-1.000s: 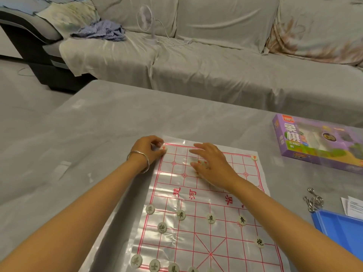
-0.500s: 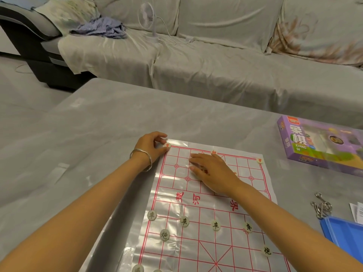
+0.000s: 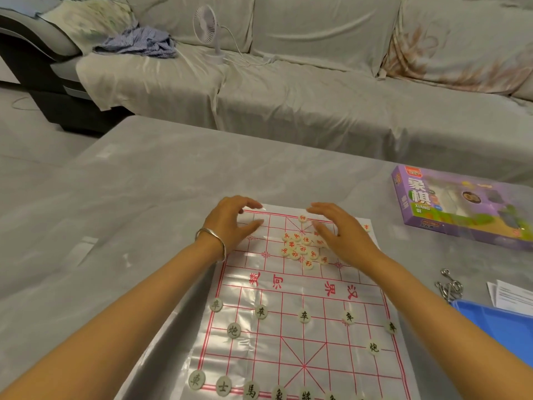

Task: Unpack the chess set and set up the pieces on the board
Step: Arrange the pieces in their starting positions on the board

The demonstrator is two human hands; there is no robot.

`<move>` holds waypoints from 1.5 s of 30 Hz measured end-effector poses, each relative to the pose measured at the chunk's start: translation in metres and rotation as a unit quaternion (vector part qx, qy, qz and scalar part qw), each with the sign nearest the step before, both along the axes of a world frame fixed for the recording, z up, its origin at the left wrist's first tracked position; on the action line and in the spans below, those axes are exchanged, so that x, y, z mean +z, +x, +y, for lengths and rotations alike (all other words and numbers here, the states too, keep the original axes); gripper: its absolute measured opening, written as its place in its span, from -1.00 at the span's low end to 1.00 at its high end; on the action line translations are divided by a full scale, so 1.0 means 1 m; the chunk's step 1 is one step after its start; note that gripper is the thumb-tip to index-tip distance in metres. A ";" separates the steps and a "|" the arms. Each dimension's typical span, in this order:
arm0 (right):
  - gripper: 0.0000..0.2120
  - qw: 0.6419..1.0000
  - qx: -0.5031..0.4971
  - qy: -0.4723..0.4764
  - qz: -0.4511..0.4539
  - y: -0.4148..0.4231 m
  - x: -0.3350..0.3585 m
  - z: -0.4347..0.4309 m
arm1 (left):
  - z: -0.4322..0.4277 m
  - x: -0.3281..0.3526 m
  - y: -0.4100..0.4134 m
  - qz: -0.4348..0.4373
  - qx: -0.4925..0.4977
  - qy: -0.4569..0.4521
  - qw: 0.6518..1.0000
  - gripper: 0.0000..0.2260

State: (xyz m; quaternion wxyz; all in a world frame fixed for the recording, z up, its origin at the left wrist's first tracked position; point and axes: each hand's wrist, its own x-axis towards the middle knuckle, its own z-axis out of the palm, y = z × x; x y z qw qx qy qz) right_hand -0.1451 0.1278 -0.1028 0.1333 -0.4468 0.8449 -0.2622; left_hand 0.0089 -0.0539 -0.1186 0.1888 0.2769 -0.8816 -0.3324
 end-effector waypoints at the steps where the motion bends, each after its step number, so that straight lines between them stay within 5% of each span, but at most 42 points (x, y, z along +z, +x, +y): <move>1: -0.67 1.000 -0.009 -0.005 -0.002 -0.003 0.000 0.008 | 0.008 0.001 -0.001 -0.016 -0.028 -0.002 0.999 -0.74; 8: -0.68 1.000 -0.013 0.021 -0.016 0.000 -0.013 0.050 | 0.053 -0.010 -0.005 -0.105 -0.089 0.046 0.989 -0.74; 20: -0.69 0.999 -0.023 0.007 -0.042 0.014 -0.019 0.060 | 0.067 -0.017 -0.009 -0.087 -0.071 0.097 0.989 -0.74; 30: -0.74 0.999 -0.021 0.016 -0.033 0.026 -0.018 0.051 | 0.060 -0.014 -0.003 -0.119 -0.080 0.051 0.988 -0.82; 39: -0.73 1.000 0.019 0.000 0.016 0.056 -0.021 0.016 | 0.003 -0.017 0.050 -0.120 0.018 0.035 0.992 -0.78; 45: -0.72 0.998 0.055 -0.006 0.027 0.080 -0.021 -0.019 | -0.013 -0.016 0.061 -0.130 -0.067 0.026 0.989 -0.62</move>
